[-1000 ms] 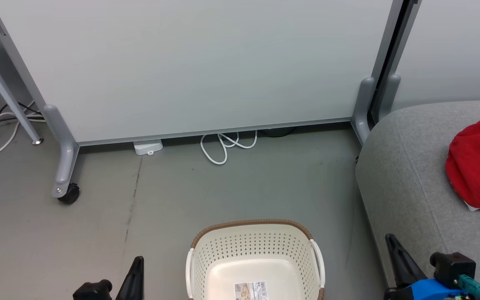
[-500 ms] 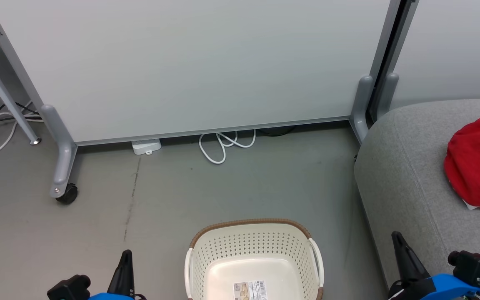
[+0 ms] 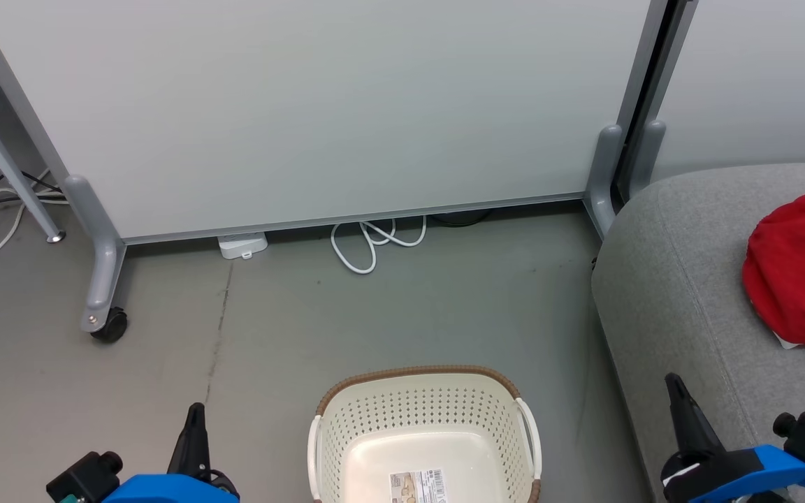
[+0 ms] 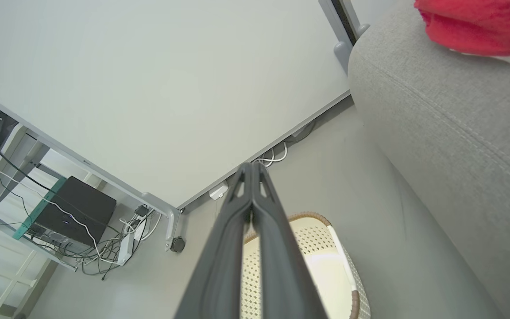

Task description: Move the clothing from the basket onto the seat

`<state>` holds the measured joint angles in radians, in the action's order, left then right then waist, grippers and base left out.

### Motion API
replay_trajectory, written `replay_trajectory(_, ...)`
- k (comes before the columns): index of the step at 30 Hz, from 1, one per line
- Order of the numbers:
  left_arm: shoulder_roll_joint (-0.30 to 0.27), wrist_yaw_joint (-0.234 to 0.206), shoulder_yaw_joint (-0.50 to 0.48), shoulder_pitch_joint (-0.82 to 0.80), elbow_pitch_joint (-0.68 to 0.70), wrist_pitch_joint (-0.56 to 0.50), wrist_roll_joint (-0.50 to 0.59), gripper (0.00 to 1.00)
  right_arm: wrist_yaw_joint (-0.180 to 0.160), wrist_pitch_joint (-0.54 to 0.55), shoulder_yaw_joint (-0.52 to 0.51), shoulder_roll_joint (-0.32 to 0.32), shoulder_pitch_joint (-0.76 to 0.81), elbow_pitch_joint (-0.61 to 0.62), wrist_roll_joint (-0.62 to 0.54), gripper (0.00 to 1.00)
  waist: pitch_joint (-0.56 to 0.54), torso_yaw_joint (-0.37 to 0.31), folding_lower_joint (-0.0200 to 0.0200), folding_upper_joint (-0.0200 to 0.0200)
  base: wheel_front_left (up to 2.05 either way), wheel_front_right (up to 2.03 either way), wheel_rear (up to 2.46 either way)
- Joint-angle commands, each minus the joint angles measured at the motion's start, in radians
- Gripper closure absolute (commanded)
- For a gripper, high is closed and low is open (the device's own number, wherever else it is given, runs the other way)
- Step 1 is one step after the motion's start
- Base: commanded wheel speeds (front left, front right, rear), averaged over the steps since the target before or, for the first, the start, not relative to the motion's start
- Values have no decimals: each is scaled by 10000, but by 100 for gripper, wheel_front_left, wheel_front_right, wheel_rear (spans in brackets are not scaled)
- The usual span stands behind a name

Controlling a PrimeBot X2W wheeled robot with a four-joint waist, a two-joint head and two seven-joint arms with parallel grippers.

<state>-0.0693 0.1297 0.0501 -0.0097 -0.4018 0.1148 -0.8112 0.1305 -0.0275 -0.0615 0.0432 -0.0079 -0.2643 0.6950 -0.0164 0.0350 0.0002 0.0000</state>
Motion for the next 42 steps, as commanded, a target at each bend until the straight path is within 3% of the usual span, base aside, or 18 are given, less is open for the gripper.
replay_trajectory(1, -30, 5, -80, -347, 201, -70, -262, 100, 2, 36, -39, 46, -276, 163, 328, 100, 2, -3, -1, 0, 0, 0, 0)
replay_trajectory(42, 88, 10, -965, -743, 979, -1311, -4509, 100, 4, 799, -314, 78, -731, 202, 5188, 100, 88, -158, -2, 0, 0, 0, 0)
